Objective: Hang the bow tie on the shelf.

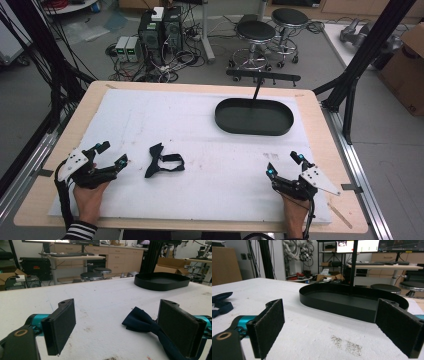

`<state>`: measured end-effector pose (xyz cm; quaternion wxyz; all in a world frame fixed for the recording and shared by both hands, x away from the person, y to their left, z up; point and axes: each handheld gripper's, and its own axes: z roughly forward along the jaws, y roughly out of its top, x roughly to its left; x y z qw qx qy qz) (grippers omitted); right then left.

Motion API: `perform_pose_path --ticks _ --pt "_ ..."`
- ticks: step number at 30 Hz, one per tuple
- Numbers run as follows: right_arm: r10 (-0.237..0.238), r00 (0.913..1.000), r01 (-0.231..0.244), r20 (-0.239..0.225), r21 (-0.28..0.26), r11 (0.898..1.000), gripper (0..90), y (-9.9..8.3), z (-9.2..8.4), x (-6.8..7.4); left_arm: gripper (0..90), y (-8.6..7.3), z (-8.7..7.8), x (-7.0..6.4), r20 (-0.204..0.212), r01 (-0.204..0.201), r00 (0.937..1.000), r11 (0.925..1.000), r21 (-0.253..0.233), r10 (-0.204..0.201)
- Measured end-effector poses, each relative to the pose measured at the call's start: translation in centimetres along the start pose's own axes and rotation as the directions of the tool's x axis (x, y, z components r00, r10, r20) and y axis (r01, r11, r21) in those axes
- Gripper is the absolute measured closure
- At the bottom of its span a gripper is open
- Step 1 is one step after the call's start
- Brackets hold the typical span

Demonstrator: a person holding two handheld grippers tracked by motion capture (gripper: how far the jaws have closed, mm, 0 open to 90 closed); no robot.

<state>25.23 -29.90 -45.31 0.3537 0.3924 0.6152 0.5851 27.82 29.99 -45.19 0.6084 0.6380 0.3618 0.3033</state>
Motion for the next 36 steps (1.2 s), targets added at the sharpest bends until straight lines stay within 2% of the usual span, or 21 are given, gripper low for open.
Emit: perform_pose_path --ticks 4,16,26,33,36 --pt "-0.005 1.0000 0.005 -0.002 -0.002 1.000 8.4 -0.01 -0.02 0.07 15.8 0.02 0.04 -0.09 -0.001 -0.013 0.9999 0.9999 0.003 0.013" --pt "-0.013 0.9999 0.013 0.001 -0.001 1.000 8.4 -0.03 -0.02 0.19 16.1 0.02 -0.03 0.29 0.038 0.017 0.9991 0.9999 0.001 -0.017" --pt "-0.014 0.9999 0.014 0.002 0.005 1.000 8.4 0.01 0.06 0.16 16.0 0.08 0.06 0.38 0.031 0.030 0.9991 0.9995 0.010 -0.030" --pt "-0.016 0.9999 0.016 0.000 0.007 1.000 8.4 0.03 0.12 0.09 16.0 0.22 -0.09 0.70 0.013 0.068 0.9976 0.9974 0.024 -0.068" --pt "-0.016 0.9999 0.016 0.000 0.011 1.000 8.4 0.04 0.13 0.12 16.0 0.68 -0.16 0.73 0.027 0.090 0.9955 0.9952 0.039 -0.091"
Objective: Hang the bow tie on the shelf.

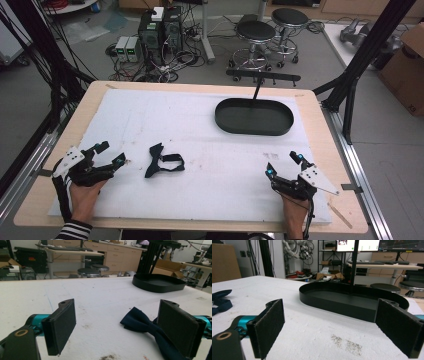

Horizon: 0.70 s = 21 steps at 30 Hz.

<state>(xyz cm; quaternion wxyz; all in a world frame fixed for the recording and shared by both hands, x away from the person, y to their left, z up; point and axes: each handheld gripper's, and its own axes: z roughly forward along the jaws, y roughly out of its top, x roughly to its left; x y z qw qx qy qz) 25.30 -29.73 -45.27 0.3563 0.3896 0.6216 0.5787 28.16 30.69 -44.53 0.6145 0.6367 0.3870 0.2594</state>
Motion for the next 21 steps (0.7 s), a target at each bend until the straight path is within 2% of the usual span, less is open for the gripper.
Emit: perform_pose_path --ticks 4,9,10,11,13,17,19,21 --pt "-0.004 1.0000 0.004 0.000 -0.001 1.000 8.5 0.0 0.0 0.0 15.9 1.8 0.2 -0.4 0.031 0.028 0.9991 0.9981 0.055 -0.030" --pt "-0.002 1.0000 0.002 0.000 0.000 1.000 8.4 0.0 0.0 0.0 15.7 4.6 0.7 -1.3 0.060 -0.006 0.9982 0.9955 0.094 0.000" --pt "-0.002 1.0000 0.002 0.000 0.000 1.000 8.4 0.0 0.0 0.0 15.7 4.6 0.7 -1.3 0.060 -0.006 0.9982 0.9955 0.094 0.000" --pt "-0.002 1.0000 0.002 0.000 0.000 1.000 8.4 0.0 0.0 0.0 15.7 5.5 0.9 -1.7 0.070 -0.020 0.9975 0.9932 0.115 0.012" --pt "-0.001 1.0000 0.001 0.000 0.000 1.000 8.4 0.0 0.0 0.0 15.7 6.4 1.2 -2.0 0.079 -0.044 0.9963 0.9897 0.136 0.034" --pt "-0.002 1.0000 0.002 0.000 0.000 1.000 8.4 0.0 0.0 0.0 15.6 7.6 1.9 -2.6 0.090 -0.051 0.9953 0.9835 0.174 0.036" --pt "-0.001 1.0000 0.001 0.000 0.000 1.000 8.4 0.0 0.0 0.0 15.6 8.0 2.2 -2.8 0.087 -0.054 0.9955 0.9764 0.209 0.037" --pt "-0.002 1.0000 0.002 0.001 -0.001 1.000 8.4 0.0 0.0 0.0 15.6 8.3 2.7 -3.1 0.090 -0.063 0.9950 0.9653 0.253 0.042"
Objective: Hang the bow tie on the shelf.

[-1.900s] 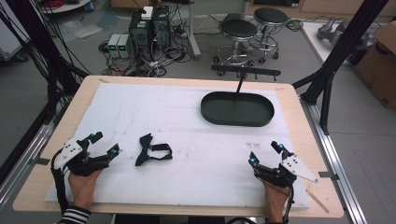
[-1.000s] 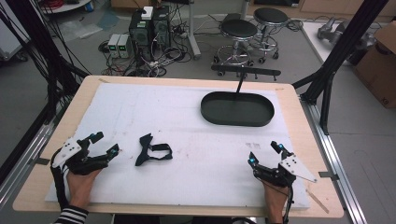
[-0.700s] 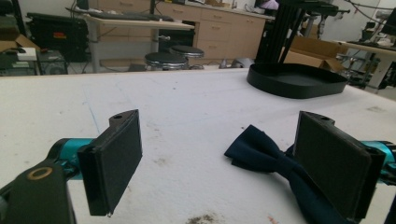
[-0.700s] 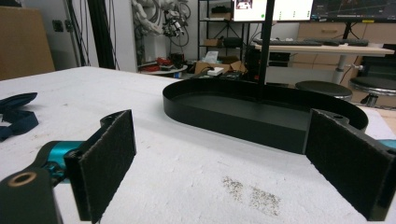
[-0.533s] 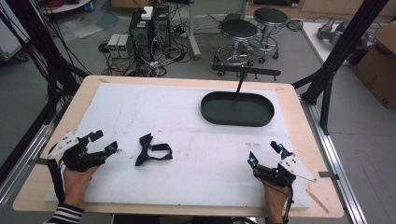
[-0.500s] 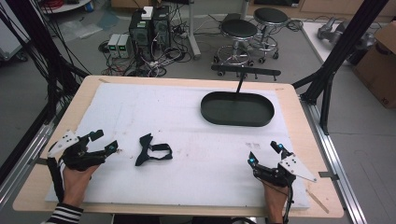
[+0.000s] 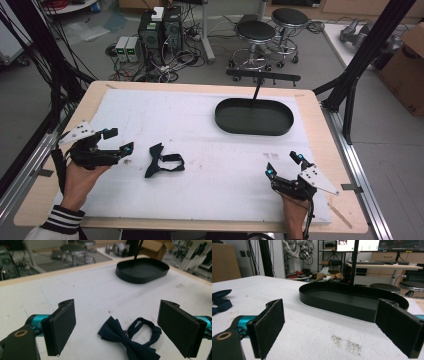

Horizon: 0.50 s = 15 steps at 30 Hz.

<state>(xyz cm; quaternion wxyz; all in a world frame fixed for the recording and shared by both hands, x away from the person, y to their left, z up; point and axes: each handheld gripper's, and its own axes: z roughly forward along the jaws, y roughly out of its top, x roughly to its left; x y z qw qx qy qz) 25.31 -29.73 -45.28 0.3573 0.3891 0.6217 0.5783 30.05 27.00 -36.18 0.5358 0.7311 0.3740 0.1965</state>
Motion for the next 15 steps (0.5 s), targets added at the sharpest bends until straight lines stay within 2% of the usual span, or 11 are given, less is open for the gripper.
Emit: perform_pose_path --ticks 5,8,12,15 --pt "-0.001 1.0000 0.001 0.001 0.000 1.000 8.4 0.0 0.0 0.0 15.7 0.8 0.9 -0.6 -0.011 -0.005 0.9999 0.9958 0.091 0.006" --pt "0.000 1.0000 0.000 0.001 0.000 1.000 8.5 0.0 0.0 0.0 15.7 1.2 1.8 -1.3 -0.013 -0.015 0.9998 0.9858 0.167 0.017" --pt "0.000 1.0000 0.000 0.002 0.000 1.000 8.5 0.0 0.0 0.0 16.1 1.3 2.7 -2.2 -0.014 -0.041 0.9989 0.9789 0.200 0.045" --pt "-0.002 1.0000 0.002 0.003 0.001 1.000 8.5 0.0 0.0 0.1 16.2 1.3 3.4 -2.6 -0.017 -0.045 0.9986 0.9738 0.223 0.050"
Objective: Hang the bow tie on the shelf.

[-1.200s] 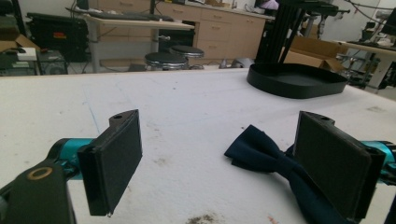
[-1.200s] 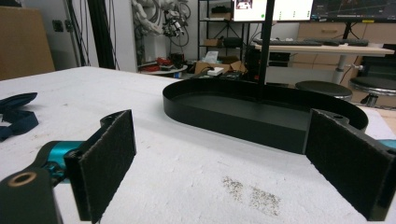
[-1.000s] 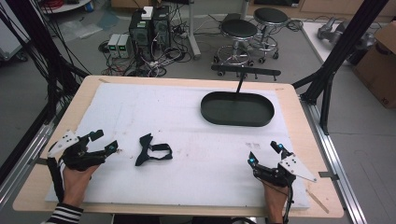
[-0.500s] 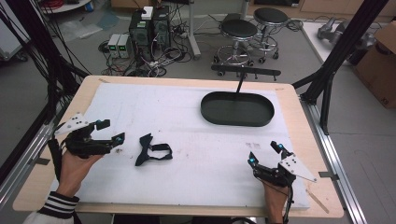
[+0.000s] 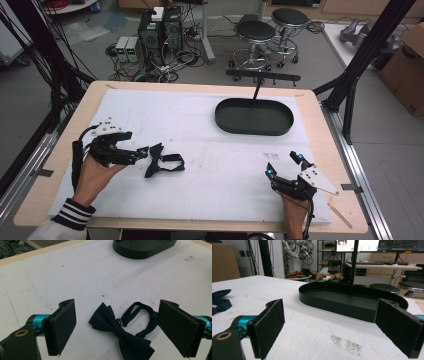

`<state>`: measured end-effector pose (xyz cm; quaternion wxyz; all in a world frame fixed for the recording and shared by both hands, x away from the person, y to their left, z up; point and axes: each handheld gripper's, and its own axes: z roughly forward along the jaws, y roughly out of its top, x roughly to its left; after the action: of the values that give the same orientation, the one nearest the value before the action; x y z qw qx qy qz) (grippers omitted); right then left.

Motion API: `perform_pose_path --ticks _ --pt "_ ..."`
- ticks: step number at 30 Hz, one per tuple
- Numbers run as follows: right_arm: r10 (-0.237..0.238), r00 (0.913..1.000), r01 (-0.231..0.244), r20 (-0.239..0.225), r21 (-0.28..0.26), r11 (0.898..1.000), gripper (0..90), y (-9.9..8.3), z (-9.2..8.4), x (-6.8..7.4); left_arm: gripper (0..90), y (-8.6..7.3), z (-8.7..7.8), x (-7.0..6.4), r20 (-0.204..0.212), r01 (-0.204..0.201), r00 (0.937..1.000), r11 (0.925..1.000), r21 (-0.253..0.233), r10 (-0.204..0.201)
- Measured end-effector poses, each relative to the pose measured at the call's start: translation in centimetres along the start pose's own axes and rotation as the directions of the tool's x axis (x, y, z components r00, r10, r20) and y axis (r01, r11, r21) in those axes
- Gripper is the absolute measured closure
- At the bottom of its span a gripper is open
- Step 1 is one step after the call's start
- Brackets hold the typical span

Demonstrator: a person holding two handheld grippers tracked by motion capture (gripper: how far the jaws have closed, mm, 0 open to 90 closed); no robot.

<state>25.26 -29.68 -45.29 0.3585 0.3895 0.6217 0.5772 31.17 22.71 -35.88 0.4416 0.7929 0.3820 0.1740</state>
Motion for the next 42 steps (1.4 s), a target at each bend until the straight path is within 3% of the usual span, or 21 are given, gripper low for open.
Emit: perform_pose_path --ticks 6,14,19,24,29,32,36,42 --pt "0.003 1.0000 -0.003 0.000 -0.001 1.000 8.5 0.0 0.0 0.0 16.5 0.2 1.4 -0.7 -0.014 -0.020 0.9997 0.9944 0.104 0.022" --pt "0.003 1.0000 -0.004 -0.001 -0.001 1.000 8.5 0.0 0.0 0.0 17.5 0.2 2.4 -1.2 -0.020 -0.029 0.9992 0.9873 0.156 0.033" --pt "0.004 1.0000 -0.004 -0.001 -0.001 1.000 8.4 0.0 0.0 0.0 17.5 0.0 3.4 -1.2 -0.030 -0.020 0.9992 0.9733 0.229 0.028" --pt "0.002 1.0000 -0.002 -0.001 -0.001 1.000 8.4 0.0 0.0 0.0 18.8 -0.3 4.7 -1.4 -0.019 -0.003 0.9998 0.9673 0.254 0.008" --pt "0.005 1.0000 -0.005 0.001 -0.002 1.000 8.4 0.0 0.0 -0.1 20.5 -0.6 5.5 -1.4 -0.033 0.019 0.9994 0.9558 0.293 -0.010" --pt "0.009 1.0000 -0.009 -0.001 0.000 1.000 8.4 0.0 0.0 -0.1 24.9 -0.7 5.8 -1.5 -0.044 0.031 0.9989 0.9459 0.323 -0.018" --pt "0.009 1.0000 -0.009 -0.002 0.000 1.000 8.5 0.0 0.0 -0.1 27.9 -0.9 6.1 -1.6 -0.069 0.027 0.9976 0.9264 0.376 -0.001" --pt "0.011 0.9999 -0.011 -0.003 0.000 1.000 8.4 0.0 0.0 -0.1 34.0 -1.1 6.4 -1.7 -0.061 0.038 0.9980 0.9177 0.395 -0.015"
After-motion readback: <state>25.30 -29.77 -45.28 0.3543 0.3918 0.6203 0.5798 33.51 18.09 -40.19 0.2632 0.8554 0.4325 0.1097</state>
